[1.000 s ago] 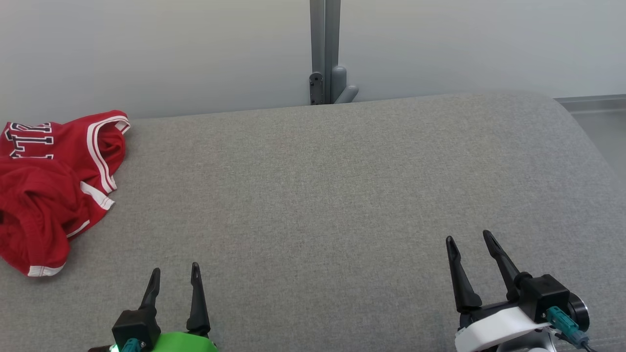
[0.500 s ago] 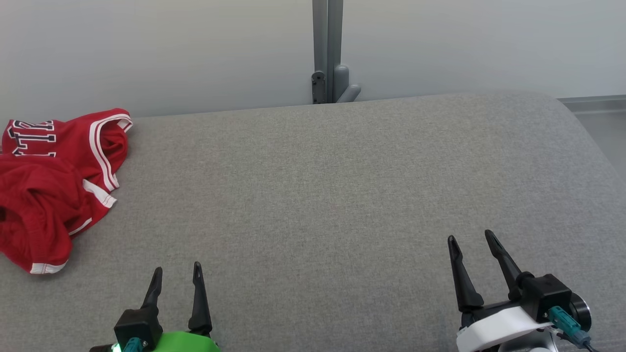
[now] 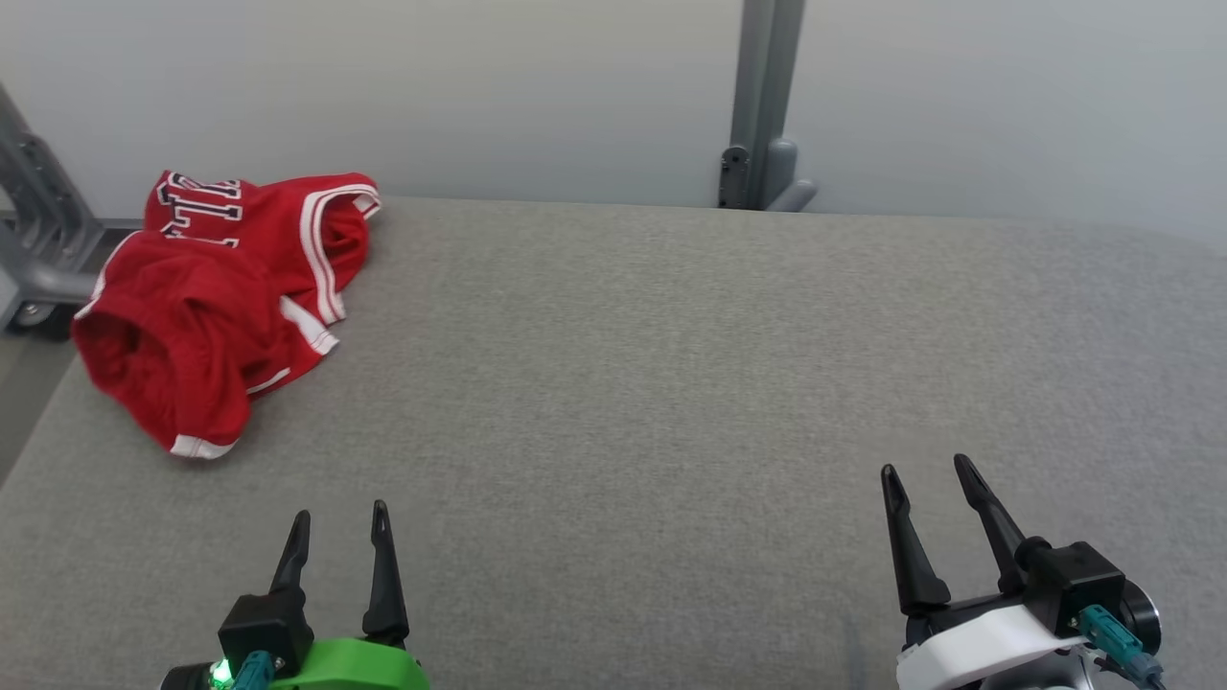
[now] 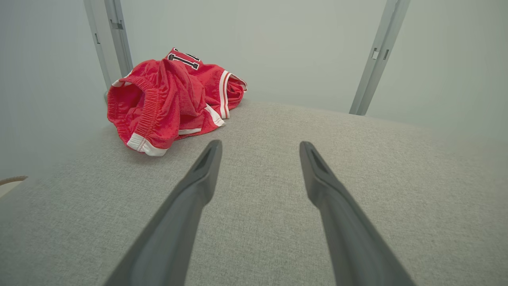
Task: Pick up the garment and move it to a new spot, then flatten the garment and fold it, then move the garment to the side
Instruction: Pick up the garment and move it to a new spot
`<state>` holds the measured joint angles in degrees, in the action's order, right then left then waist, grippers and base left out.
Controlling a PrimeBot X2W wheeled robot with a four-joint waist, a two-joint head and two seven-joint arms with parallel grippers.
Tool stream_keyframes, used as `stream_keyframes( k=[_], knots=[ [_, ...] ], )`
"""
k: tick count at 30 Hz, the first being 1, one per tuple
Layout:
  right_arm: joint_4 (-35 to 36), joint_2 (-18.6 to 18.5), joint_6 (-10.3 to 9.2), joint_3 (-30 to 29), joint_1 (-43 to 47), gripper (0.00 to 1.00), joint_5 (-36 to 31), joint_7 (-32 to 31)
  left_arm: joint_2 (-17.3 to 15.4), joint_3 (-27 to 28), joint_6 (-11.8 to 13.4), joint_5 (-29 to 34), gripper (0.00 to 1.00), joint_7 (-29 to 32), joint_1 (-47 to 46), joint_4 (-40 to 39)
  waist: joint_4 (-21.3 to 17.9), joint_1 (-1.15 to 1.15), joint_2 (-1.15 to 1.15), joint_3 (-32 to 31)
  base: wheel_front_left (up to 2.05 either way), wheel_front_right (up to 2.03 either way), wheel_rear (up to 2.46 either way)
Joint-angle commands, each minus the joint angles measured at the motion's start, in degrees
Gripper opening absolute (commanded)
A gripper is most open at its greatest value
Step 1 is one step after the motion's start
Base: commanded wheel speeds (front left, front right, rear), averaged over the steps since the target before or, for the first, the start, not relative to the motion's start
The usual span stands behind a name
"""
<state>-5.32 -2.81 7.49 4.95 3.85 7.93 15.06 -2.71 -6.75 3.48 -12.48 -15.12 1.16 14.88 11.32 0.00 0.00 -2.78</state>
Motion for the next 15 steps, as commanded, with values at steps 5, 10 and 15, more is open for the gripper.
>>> stream_keyframes(
  k=[5,10,15],
  knots=[
    [0.21,-0.15,0.00,0.41,0.42,1.00,0.79,0.23,-0.31,1.01,-0.41,1.07,1.00,0.00,0.06,-0.15,11.41,0.00,0.00,-0.40,0.00,0.00,0.00],
    [-0.04,-0.14,-0.01,1.23,0.12,1.00,1.03,0.23,-0.31,2.29,-0.49,1.46,1.00,0.00,0.79,-0.53,15.85,0.00,0.00,-0.10,0.00,0.00,0.00],
    [-0.82,-0.18,-0.01,3.31,-1.91,1.00,0.42,0.23,-0.28,3.86,0.13,0.86,1.00,0.01,1.74,-1.88,16.68,0.00,0.00,0.98,0.00,0.00,0.00]
  ],
)
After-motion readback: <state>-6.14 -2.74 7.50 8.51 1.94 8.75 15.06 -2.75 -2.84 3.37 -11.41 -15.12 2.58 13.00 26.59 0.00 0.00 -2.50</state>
